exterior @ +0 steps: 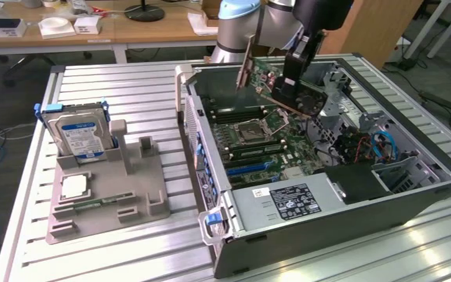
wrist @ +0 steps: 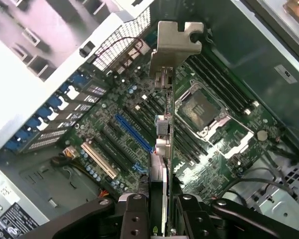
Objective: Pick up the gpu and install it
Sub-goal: 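Insert the gpu into the slot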
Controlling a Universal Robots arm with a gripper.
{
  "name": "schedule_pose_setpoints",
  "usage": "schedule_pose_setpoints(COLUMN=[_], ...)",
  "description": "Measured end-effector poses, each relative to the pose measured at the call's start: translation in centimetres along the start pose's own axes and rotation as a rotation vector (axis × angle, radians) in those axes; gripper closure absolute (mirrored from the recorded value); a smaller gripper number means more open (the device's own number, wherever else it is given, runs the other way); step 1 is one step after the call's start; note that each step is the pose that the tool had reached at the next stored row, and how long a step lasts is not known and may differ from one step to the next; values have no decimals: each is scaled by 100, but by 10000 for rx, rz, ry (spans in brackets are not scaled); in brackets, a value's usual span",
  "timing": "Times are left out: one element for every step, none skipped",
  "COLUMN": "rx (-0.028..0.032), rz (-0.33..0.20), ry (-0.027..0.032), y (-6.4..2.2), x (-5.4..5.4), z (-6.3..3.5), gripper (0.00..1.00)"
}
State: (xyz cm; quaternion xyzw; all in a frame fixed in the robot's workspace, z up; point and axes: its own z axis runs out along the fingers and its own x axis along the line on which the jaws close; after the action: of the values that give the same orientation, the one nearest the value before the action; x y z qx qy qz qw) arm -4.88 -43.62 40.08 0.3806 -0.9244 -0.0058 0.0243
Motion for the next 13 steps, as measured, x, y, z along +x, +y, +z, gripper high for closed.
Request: schedule_pose_setpoints(rx=[7,15,21,28,36,44,55,67,83,101,119,137,154], rz=[-146,-297,-442,-584,-731,-874,-1018,-1164,-1318,-1473,-1643,-1819,-2000], ry=[3,7,10,12,15,17,18,15,10,5,1,-4,-7], y=[0,-1,-1,-2,-2,-3,-3,-4,-3,-3,-3,-3,-4], x=[0,-1,-2,-2,-3,-3,-4,-4,-3,-4,-4,-4,-4], z=[1,3,4,6,8,10,11,14,16,19,22,26,30], gripper=[73,73,73,73,73,73,73,73,73,73,73,73,73])
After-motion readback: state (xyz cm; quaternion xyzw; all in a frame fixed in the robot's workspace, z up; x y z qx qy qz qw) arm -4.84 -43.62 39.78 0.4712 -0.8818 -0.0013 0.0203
